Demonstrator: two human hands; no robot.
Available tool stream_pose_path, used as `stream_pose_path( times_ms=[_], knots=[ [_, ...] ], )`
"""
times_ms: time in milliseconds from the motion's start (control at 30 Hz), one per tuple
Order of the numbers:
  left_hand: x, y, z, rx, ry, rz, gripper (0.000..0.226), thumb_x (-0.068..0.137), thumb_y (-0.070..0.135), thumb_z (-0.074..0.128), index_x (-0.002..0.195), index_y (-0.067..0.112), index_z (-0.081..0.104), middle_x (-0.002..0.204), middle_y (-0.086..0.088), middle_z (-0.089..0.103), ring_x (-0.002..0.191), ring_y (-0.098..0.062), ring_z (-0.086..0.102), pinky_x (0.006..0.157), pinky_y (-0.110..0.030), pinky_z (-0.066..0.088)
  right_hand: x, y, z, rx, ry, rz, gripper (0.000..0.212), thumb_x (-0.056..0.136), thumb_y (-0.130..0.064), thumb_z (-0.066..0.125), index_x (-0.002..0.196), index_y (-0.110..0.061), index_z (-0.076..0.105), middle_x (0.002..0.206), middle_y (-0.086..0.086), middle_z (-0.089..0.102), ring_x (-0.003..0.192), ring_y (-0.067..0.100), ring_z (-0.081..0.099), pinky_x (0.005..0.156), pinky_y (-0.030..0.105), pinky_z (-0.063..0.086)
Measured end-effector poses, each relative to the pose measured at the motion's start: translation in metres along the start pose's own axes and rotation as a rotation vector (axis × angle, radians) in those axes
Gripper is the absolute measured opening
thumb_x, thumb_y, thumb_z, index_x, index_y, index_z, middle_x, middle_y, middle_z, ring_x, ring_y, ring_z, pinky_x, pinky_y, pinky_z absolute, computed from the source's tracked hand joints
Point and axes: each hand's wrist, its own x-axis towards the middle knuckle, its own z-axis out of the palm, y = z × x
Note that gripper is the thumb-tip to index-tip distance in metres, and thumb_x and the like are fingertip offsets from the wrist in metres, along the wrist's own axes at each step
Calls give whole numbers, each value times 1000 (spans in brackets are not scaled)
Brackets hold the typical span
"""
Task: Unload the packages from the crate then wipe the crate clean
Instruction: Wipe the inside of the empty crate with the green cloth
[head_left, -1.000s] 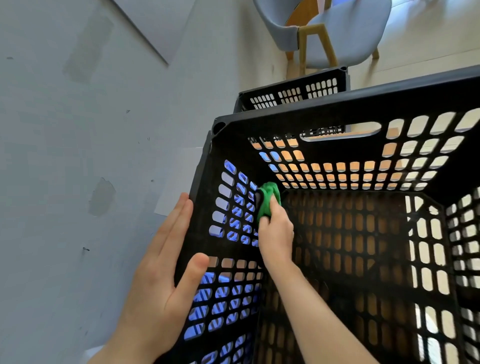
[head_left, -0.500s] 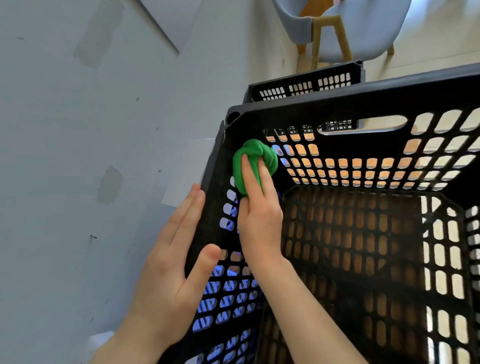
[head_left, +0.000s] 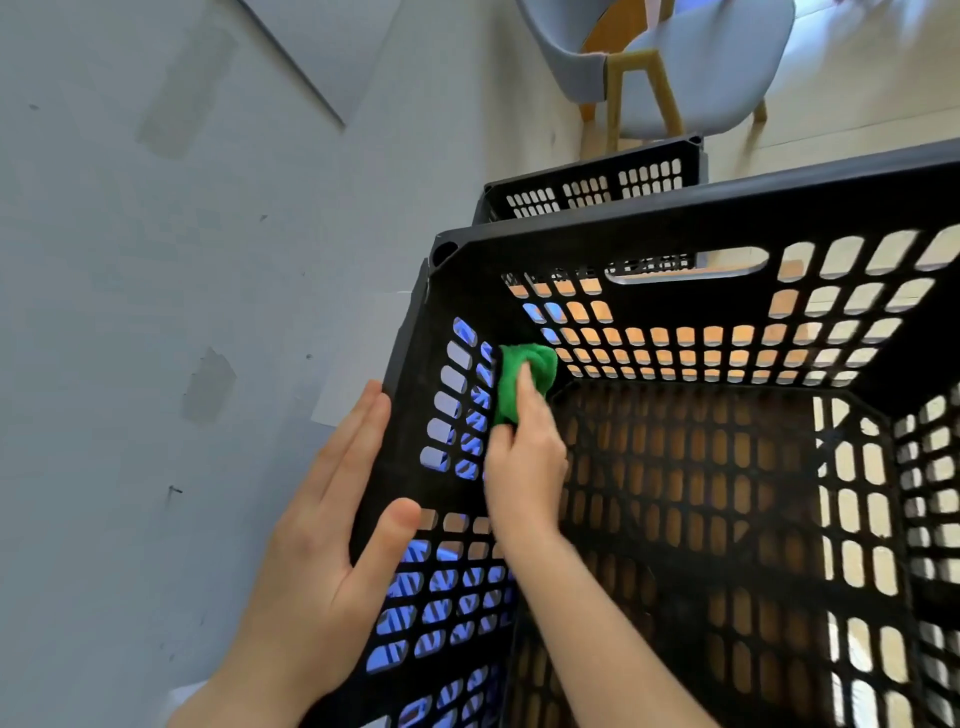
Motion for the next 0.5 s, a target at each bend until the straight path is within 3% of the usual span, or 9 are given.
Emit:
stream_pose_path(
  times_ms=[167,300,500],
  knots=[
    [2,0,1,-4,1,19,66,95,60,33,152,26,29,157,23,23,143,4,23,109,-4,17,-27,-50,6,149,132,-329,56,92,-5,41,144,-25,40,148,-1,42,134,-5,34,109,14,32],
    [3,-2,2,2,8,23,66,96,60,32,152,25,30,158,20,24,144,2,23,110,-6,17,-26,-61,16,83,160,-537,53,88,-5,39,140,-15,49,148,6,43,136,18,41,104,37,43],
    [0,-1,1,-9,9,1,64,93,54,35,151,28,31,157,24,24,143,5,23,109,-4,17,-9,15,12,-121,52,-307,71,89,7,48,149,-28,32,154,3,32,133,22,43,101,43,47]
  ],
)
